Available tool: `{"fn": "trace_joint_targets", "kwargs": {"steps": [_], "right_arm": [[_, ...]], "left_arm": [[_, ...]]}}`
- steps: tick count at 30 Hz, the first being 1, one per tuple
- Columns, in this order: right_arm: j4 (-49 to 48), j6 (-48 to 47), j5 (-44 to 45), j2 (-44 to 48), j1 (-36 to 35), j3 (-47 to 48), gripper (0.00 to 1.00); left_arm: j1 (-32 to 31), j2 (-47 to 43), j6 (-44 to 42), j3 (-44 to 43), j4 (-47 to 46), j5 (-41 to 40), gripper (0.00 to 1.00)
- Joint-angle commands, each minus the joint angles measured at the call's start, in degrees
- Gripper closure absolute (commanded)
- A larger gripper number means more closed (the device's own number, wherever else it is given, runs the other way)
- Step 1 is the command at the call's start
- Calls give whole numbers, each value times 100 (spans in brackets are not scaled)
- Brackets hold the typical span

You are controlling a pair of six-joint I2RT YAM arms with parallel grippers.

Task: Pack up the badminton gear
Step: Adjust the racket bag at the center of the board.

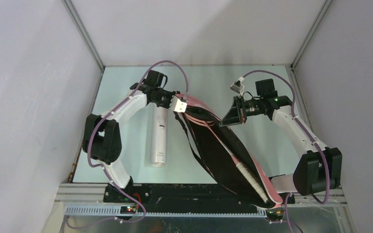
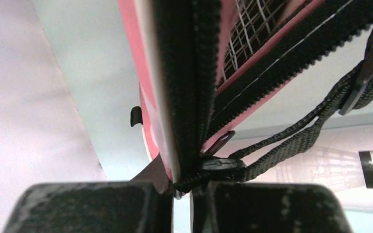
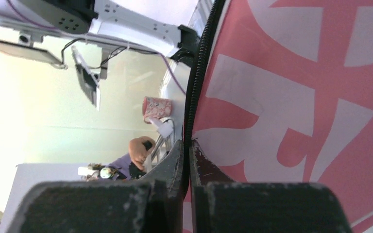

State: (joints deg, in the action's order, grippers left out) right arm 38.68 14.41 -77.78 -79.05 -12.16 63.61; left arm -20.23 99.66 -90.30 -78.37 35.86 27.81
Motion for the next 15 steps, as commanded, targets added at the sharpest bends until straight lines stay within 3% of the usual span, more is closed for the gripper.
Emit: {"fn": "trace_joint_targets", "kwargs": {"steps": [1,3,5,9,15], "right_arm": [[-152,323,1087,151,339,338,87],[14,252,1902,146,525,445,66],[98,113,2731,150,659,575,55],[78,115,4511,158,796,979,40],[-359,344,5239,435,1061,1192,26]], "left_arm": [[-32,-184,484,-254,287,-66,100],[30,-263,764,-309,455,-392,100],[151,-398,1001,-334,464,-586,100],[417,-568,1980,-541,355,-834,100],[682,-470,3266,-884,14,-1245,100]]}}
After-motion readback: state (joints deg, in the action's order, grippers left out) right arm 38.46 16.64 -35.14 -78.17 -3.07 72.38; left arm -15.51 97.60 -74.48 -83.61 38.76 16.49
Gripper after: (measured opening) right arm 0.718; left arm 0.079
